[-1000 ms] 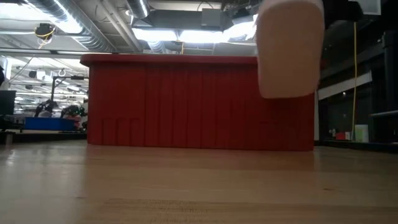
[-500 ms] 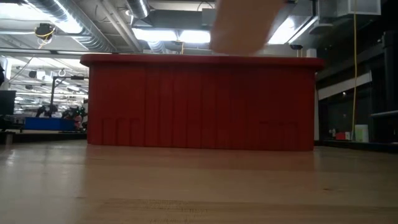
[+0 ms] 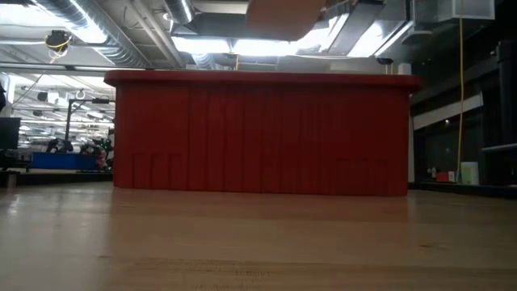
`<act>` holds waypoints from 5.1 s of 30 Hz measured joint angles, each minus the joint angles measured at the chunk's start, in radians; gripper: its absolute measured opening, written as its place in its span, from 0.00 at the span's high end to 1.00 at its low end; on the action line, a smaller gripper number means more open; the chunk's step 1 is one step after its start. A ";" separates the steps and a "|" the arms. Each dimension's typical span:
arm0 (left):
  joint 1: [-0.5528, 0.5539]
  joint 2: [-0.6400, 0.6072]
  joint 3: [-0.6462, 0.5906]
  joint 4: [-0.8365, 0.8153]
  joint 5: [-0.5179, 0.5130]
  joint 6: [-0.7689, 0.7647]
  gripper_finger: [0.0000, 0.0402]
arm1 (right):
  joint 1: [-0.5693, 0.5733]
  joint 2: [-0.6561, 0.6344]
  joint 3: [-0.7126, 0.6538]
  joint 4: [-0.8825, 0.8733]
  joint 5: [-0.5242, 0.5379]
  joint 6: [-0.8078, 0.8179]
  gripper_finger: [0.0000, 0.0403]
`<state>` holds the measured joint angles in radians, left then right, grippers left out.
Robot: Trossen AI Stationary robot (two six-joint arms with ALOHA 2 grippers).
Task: Pick and place slides into bin
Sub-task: Put the right pink slide into the red bin
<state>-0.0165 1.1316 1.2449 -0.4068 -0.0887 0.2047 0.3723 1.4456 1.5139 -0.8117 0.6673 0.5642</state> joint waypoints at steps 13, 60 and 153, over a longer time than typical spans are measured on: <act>-0.009 0.102 0.025 0.106 0.000 0.000 0.67 | -0.151 0.000 0.000 0.002 0.008 -0.125 1.00; 0.065 0.435 0.367 -0.113 -0.323 0.273 0.70 | -0.220 0.000 -0.001 0.130 0.009 -0.387 1.00; 0.682 0.655 0.095 0.351 -0.084 0.385 0.99 | -0.495 -0.336 -0.426 0.495 -0.322 -0.702 1.00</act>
<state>0.6659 1.7870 1.3399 -0.0555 -0.1730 0.5893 -0.1223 1.1091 1.0882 -0.3172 0.3454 -0.1383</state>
